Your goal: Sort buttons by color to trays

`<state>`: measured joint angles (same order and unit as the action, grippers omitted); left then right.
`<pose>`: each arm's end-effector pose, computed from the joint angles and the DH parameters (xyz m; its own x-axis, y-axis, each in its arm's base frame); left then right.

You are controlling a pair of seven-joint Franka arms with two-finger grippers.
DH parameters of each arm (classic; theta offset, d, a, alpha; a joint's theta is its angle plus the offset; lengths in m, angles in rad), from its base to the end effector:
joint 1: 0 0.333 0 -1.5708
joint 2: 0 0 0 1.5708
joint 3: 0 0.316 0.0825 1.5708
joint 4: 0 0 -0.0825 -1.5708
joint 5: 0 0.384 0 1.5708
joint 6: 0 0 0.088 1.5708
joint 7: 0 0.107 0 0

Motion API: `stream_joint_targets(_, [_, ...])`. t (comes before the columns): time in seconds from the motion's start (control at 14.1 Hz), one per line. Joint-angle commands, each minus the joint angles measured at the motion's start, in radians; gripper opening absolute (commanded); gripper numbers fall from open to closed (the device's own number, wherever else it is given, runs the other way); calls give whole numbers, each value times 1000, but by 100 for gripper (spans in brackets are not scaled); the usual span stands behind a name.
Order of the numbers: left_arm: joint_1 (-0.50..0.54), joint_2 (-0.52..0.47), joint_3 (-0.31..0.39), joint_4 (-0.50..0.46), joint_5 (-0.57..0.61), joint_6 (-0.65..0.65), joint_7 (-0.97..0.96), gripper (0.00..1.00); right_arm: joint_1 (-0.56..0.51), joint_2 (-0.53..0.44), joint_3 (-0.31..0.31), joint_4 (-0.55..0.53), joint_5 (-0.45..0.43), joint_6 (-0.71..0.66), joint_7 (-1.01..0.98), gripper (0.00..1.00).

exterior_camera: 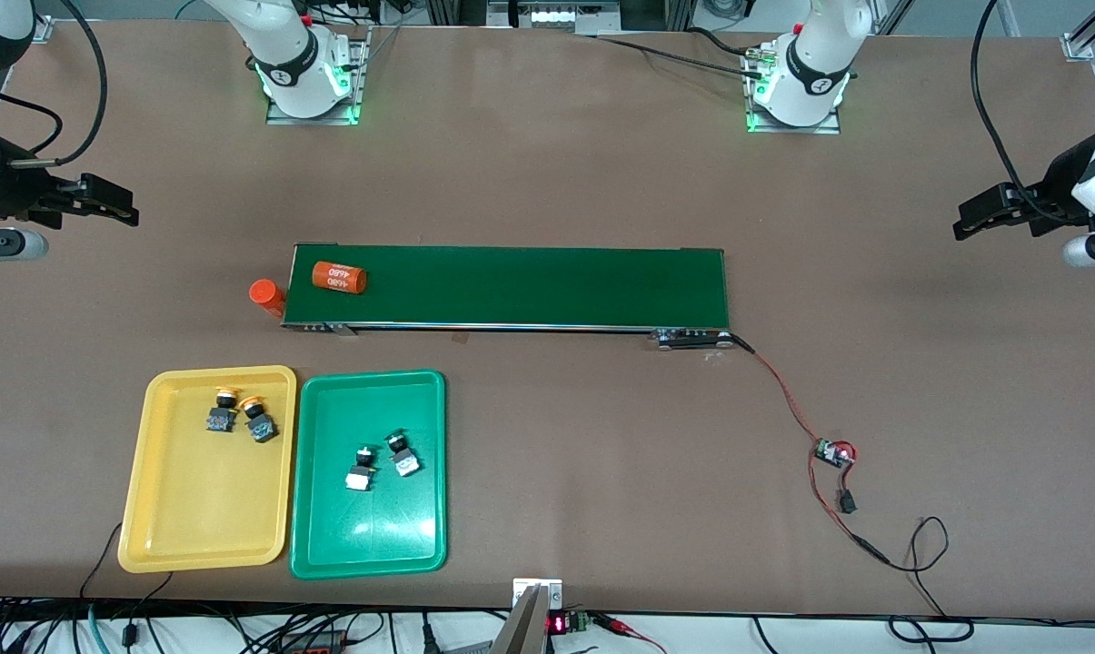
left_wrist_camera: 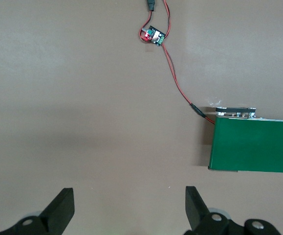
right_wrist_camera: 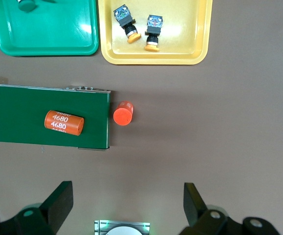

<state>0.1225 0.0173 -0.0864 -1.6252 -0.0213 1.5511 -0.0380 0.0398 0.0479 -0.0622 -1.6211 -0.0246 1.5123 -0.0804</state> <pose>0.5544 0.0181 0.5878 0.9931 0.0733 -0.0920 0.0754 -0.9970 0.0192 0.5578 -0.0145 0.5698 0.9859 0.0564 -0.1576 0.0595 -0.9981 0.0148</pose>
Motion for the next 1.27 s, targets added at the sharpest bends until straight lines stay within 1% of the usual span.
stream_joint_targets(0.0, [3, -16, -6, -1, -12, 6, -8, 100, -8, 6, 2, 15, -3, -9, 5, 100])
stream_joint_targets(0.99, [-9, -13, -9, 1, -12, 20, -8, 100, -8, 15, 2, 15, -3, -1, 8, 100])
stream_joint_targets(1.2, [3, -11, -12, -2, -14, 20, -8, 100, -9, 13, 2, 15, -3, -9, 8, 100])
